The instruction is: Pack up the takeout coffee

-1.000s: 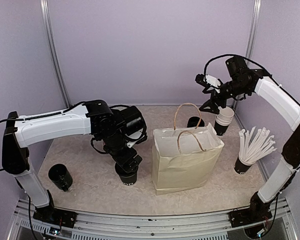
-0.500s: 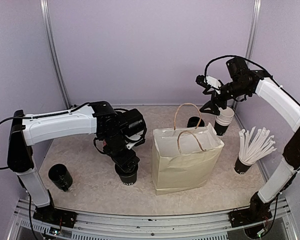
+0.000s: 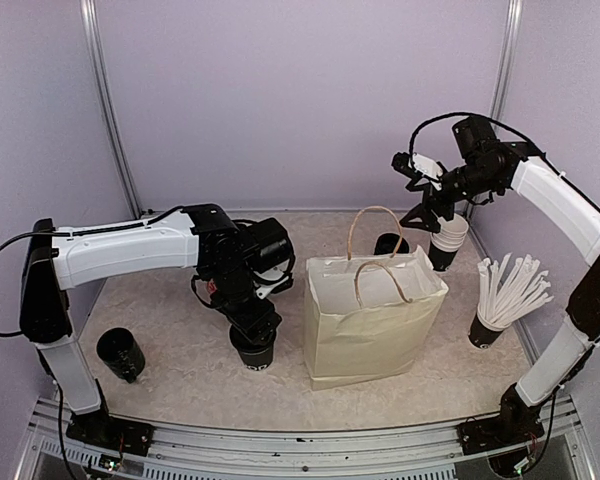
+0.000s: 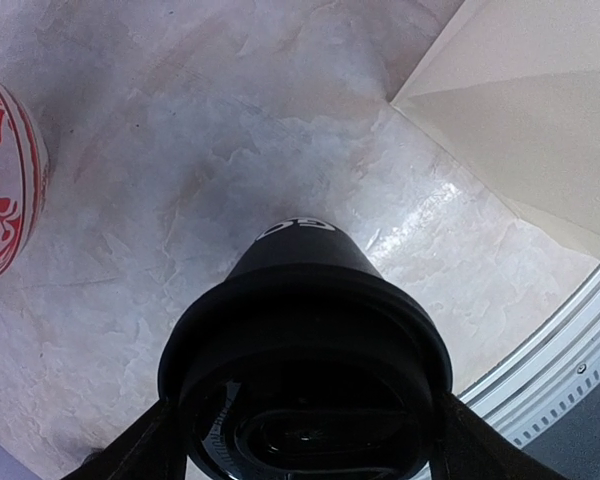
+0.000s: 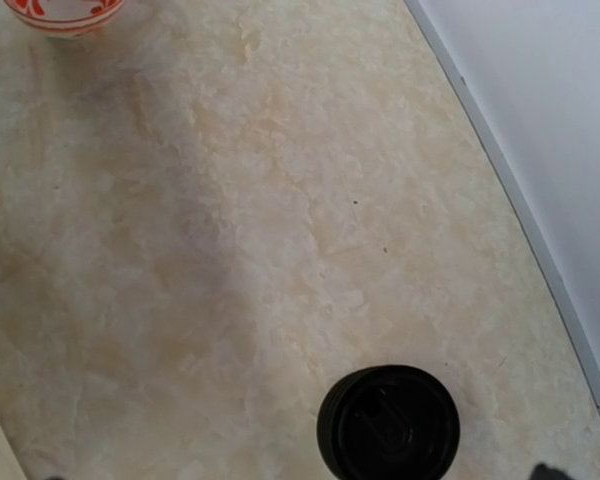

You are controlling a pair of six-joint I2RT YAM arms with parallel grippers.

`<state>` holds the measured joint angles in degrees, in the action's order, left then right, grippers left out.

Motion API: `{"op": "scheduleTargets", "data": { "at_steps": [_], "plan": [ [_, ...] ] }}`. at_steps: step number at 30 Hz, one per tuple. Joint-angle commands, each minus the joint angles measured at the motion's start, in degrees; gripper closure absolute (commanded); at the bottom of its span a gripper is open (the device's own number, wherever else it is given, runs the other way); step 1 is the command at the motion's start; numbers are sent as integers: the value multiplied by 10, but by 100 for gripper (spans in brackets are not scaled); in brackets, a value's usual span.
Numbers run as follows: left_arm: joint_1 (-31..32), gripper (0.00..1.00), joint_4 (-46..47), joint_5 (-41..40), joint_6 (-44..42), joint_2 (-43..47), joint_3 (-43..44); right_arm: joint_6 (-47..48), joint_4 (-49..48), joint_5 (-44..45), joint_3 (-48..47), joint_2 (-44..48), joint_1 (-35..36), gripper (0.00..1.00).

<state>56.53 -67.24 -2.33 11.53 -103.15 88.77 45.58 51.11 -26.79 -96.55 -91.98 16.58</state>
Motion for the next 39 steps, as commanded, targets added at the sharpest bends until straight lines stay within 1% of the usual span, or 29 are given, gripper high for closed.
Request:
{"op": "scheduleTargets", "data": {
  "at_steps": [1, 4, 10, 14, 16, 19, 22, 24, 26, 30, 33, 35, 39],
  "plan": [
    [-4, 21, 9, 5, -5, -13, -2, 2, 0, -4, 3, 18, -6, 1],
    [-4, 24, -1, 1, -1, -7, 5, 1, 5, -9, -4, 18, -6, 1],
    [-17, 25, -25, -37, 18, 28, 35, -31, 22, -35, -61, 13, -6, 1],
    [-28, 25, -43, -64, 26, 54, 75, -39, 76, -94, -130, 4, -6, 1],
    [-37, 25, -45, -73, 30, 71, 94, -23, 113, -138, -150, 3, -6, 1],
    [-45, 25, -54, -101, 37, 88, 130, 29, 173, -192, -142, 7, -3, 1],
    [-55, 25, -60, -136, 41, 101, 163, 73, 224, -208, -132, 4, 3, 2],
    [-61, 25, -62, -150, 41, 108, 190, 101, 259, -201, -120, -1, 18, 4],
    [-62, 25, -63, -156, 37, 110, 218, 109, 277, -186, -110, -6, 35, 7],
    [-51, 25, -52, -168, 26, 113, 262, 112, 277, -148, -68, -4, 65, 12],
    [-27, 25, -44, -172, 17, 116, 289, 101, 272, -134, -59, -15, 79, 17],
    [-10, 25, -42, -177, 15, 119, 305, 93, 273, -131, -61, -28, 88, 24],
    [31, 25, -29, -181, 11, 128, 335, 72, 278, -130, -78, -54, 106, 55]
  ]
}}
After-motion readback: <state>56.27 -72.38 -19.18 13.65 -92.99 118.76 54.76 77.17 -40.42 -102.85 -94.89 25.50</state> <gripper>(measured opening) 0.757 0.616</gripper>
